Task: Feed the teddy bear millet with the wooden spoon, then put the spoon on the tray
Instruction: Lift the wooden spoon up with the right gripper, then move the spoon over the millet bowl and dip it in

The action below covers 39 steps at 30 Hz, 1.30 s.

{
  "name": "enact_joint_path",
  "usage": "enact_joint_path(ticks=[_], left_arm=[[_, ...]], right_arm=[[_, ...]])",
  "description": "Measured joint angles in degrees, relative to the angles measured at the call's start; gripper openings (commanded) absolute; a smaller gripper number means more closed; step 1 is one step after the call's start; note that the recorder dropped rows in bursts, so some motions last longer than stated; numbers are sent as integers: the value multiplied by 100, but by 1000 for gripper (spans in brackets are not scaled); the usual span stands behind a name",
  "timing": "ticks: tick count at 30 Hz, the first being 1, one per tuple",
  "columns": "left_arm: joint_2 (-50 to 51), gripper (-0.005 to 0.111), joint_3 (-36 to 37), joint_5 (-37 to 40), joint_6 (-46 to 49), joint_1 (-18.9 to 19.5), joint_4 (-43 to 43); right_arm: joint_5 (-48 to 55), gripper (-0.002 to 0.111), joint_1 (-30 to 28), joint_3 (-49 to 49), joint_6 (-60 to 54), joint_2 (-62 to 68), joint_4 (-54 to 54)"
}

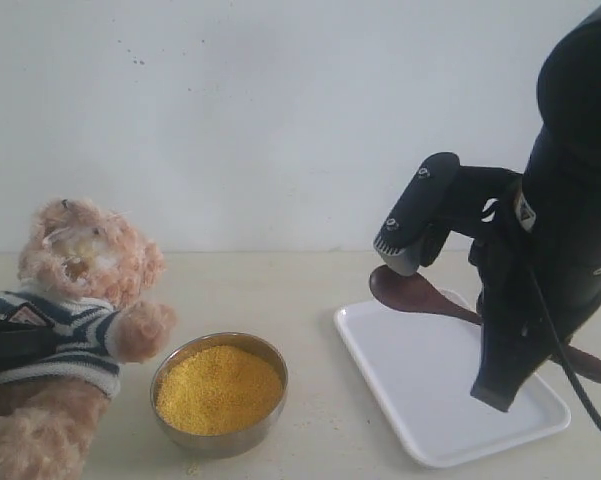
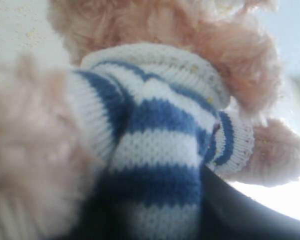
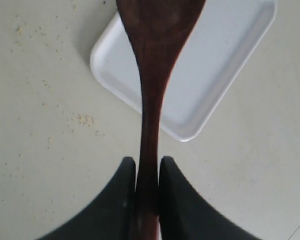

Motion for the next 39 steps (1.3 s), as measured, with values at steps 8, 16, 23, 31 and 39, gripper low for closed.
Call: enact_joint_path(ticks=[8, 16, 23, 31, 39], left_arm=[[0, 4, 0, -21, 0, 0, -51], [11, 4, 0, -980, 103, 0, -224], [247, 4, 0, -1056, 399, 7, -393], [783, 4, 0, -1066, 923, 7, -393], [1246, 4, 0, -1068, 959, 7, -393]], right_arm=[[-1115, 0, 0, 0, -149, 0, 13], [-1533, 0, 474, -197, -379, 191, -283], [-316, 0, 1314, -1351, -429, 1450, -1898], [250, 0, 2036, -1765, -521, 2615, -2769], [-272, 0, 2053, -1791, -544, 3119, -3111]])
